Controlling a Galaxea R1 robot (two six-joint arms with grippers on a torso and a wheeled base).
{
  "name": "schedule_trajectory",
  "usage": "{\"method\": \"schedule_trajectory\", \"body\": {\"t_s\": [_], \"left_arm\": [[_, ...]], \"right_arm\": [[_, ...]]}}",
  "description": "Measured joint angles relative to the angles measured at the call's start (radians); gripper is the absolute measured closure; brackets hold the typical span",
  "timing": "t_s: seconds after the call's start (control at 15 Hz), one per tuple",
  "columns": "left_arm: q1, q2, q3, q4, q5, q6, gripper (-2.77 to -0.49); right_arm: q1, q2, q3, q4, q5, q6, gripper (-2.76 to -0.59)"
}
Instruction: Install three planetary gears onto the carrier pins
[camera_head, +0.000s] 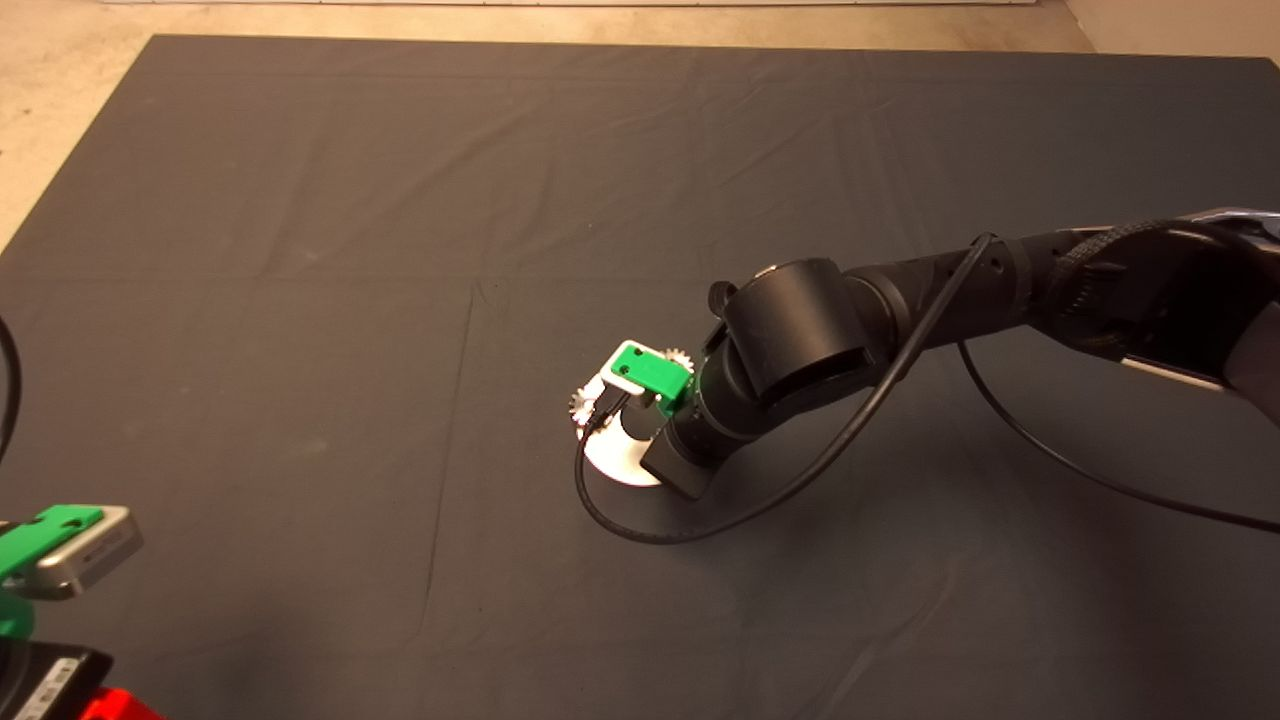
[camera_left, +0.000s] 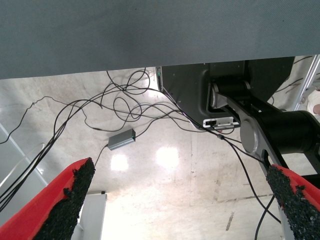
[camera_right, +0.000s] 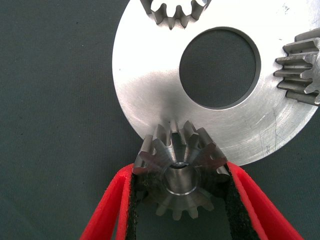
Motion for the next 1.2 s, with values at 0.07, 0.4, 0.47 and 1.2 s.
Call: {"method": "schedule_trajectory", "body": {"t_s": [0.07,0.4,0.47,1.2], "left_arm": [[0.000,-0.003,0.000,0.000,0.000,0.000,-2.51],[0.000,-0.008,0.000,-0.008,0.000,0.000,-2.51],[0.000,-0.009,0.000,-0.009,0.000,0.000,-2.51],[0.000,-0.010,0.000,-0.015,0.000,0.000,-2.51]], "right_arm": [[0.000,0.000,0.000,0.000,0.000,0.000,-0.99],[0.000,0.000,-0.001,0.000,0.000,0.000,-0.99],[0.000,0.000,-0.001,0.000,0.000,0.000,-0.99],[-0.015,-0.003,-0.001,0.000,-0.002,-0.001,-0.99]]}}
